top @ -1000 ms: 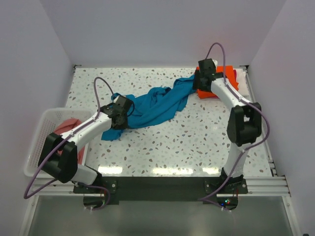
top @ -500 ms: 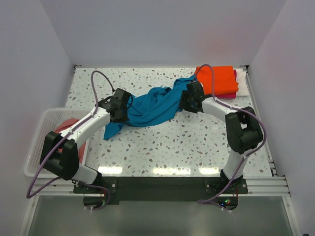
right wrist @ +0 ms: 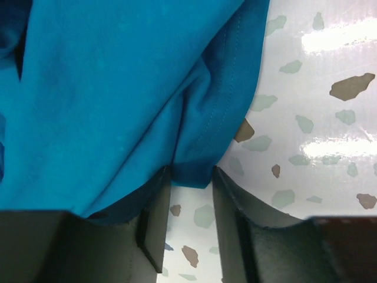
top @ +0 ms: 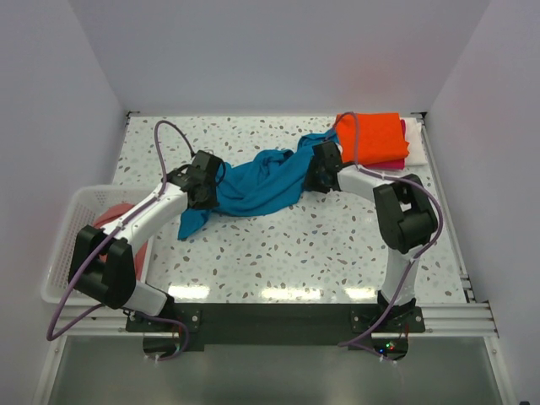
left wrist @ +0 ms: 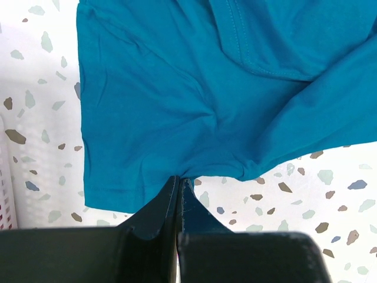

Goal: Fold and stack the t-shirts
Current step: Flatten the tshirt out

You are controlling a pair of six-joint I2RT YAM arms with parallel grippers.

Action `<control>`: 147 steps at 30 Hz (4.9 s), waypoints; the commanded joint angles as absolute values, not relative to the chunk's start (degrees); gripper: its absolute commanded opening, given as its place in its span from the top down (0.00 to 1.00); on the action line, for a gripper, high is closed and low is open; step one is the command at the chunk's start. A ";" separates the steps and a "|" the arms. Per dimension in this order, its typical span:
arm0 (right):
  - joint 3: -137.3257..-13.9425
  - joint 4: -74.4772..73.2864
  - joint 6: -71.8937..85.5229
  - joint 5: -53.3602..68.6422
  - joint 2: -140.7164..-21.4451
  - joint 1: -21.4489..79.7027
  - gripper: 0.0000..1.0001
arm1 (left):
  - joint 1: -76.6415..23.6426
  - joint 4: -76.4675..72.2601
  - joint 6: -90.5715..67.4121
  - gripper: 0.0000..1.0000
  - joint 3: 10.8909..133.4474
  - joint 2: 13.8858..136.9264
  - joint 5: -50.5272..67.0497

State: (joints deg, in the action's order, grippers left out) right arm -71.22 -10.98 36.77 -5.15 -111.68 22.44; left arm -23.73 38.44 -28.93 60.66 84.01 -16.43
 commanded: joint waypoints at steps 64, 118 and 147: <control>-39.99 -14.59 32.43 -5.10 -82.35 12.13 0.36 | -20.83 34.10 -49.92 0.32 39.81 73.91 -25.75; -96.83 -44.03 25.93 1.66 -59.23 12.13 1.00 | -19.34 40.26 -28.04 1.00 105.80 51.41 -23.65; -141.76 -22.77 28.56 15.30 -114.26 11.16 1.00 | -8.80 10.04 -20.48 1.00 142.03 104.33 -6.60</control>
